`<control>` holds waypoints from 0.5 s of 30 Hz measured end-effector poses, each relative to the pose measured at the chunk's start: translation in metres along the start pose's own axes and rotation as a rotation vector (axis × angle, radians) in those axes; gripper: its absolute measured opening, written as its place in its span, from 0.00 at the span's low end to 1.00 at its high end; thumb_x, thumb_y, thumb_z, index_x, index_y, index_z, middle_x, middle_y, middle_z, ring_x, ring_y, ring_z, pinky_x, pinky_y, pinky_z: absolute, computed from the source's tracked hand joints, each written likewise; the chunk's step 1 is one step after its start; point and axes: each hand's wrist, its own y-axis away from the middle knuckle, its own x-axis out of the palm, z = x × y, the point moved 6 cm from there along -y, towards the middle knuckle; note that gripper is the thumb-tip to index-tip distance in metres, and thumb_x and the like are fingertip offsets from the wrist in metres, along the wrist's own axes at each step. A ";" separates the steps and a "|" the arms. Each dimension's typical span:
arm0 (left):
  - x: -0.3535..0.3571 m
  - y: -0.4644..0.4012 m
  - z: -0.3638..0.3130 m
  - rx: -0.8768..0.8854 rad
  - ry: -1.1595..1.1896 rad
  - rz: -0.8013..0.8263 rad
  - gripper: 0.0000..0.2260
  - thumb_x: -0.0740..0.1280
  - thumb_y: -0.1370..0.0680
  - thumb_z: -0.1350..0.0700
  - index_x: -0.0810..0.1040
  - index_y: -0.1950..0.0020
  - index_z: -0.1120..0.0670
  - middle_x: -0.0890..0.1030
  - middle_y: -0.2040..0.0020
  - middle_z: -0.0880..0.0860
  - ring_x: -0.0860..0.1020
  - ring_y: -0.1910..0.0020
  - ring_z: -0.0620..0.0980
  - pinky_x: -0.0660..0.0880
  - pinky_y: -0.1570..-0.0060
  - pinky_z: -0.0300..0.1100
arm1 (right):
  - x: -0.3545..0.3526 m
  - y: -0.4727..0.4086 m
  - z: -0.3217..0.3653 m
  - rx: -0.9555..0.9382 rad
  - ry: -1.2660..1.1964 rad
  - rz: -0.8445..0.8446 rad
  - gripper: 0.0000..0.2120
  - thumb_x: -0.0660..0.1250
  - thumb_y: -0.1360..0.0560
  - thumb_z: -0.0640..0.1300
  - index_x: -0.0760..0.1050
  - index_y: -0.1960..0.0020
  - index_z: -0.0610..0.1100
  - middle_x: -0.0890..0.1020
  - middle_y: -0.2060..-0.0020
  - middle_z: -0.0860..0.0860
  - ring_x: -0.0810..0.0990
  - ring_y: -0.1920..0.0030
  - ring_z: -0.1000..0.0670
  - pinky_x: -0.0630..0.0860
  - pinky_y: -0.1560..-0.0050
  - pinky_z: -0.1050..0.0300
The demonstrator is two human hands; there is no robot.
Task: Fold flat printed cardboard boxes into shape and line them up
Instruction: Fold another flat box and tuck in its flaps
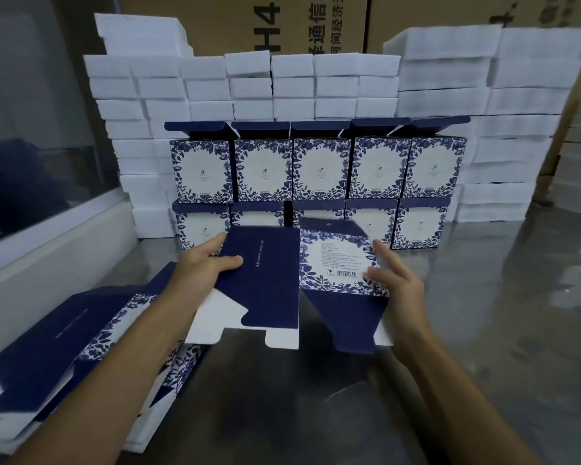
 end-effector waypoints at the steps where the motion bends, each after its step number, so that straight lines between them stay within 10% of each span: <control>1: -0.001 -0.002 -0.001 -0.018 0.009 0.025 0.23 0.68 0.24 0.68 0.74 0.31 0.52 0.84 0.59 0.43 0.84 0.65 0.42 0.77 0.70 0.33 | 0.004 0.002 0.000 0.067 -0.090 0.028 0.16 0.70 0.30 0.36 0.84 0.44 0.43 0.87 0.53 0.47 0.86 0.52 0.42 0.83 0.50 0.44; 6: 0.004 0.001 0.003 -0.125 0.173 0.088 0.14 0.63 0.22 0.59 0.80 0.38 0.54 0.86 0.51 0.53 0.84 0.60 0.53 0.79 0.67 0.42 | 0.010 0.007 0.001 0.155 -0.311 0.036 0.15 0.69 0.32 0.43 0.85 0.48 0.38 0.86 0.55 0.41 0.85 0.65 0.43 0.79 0.70 0.57; 10: 0.010 0.005 0.005 -0.114 0.210 0.051 0.09 0.67 0.23 0.57 0.80 0.44 0.56 0.82 0.53 0.58 0.81 0.65 0.56 0.76 0.75 0.41 | 0.014 0.010 0.004 0.126 -0.254 0.045 0.18 0.66 0.31 0.46 0.81 0.42 0.43 0.85 0.56 0.45 0.84 0.66 0.46 0.70 0.60 0.56; 15: 0.018 0.010 0.010 -0.133 0.364 0.020 0.09 0.64 0.21 0.51 0.79 0.45 0.53 0.85 0.53 0.50 0.83 0.61 0.51 0.81 0.62 0.51 | 0.011 0.009 0.001 0.115 -0.116 -0.093 0.19 0.58 0.19 0.50 0.74 0.30 0.50 0.82 0.46 0.47 0.84 0.60 0.47 0.69 0.53 0.51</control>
